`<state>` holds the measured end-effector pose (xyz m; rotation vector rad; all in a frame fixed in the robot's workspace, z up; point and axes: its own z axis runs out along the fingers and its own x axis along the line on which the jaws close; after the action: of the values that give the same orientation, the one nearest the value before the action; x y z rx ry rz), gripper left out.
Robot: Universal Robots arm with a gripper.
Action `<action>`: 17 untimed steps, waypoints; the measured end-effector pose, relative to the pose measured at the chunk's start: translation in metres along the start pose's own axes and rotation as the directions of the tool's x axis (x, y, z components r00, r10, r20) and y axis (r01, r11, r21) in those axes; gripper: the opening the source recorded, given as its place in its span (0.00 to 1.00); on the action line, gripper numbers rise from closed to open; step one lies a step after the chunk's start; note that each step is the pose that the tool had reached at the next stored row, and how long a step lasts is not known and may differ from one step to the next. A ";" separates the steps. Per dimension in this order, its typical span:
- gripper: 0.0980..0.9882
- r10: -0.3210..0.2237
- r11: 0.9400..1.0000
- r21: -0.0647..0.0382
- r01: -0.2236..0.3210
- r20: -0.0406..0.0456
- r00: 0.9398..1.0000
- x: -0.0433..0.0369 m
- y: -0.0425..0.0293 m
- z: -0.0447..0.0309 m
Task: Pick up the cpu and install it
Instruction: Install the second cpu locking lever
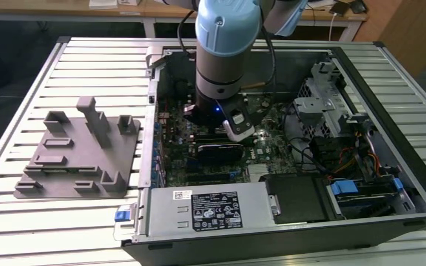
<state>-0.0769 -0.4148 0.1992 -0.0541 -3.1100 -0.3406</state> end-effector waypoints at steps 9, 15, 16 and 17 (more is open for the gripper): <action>0.01 -0.008 0.999 -0.033 0.007 -0.003 1.000 0.0011 -0.0012 0.0039; 0.01 -0.011 0.999 -0.041 0.010 -0.003 1.000 0.0009 -0.0033 0.0074; 0.01 -0.011 0.999 -0.040 0.011 -0.004 1.000 0.0009 -0.0037 0.0078; 0.01 -0.011 0.999 -0.040 0.011 -0.004 1.000 0.0010 -0.0041 0.0083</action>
<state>-0.0781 -0.4170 0.1902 -0.0368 -3.1007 -0.4019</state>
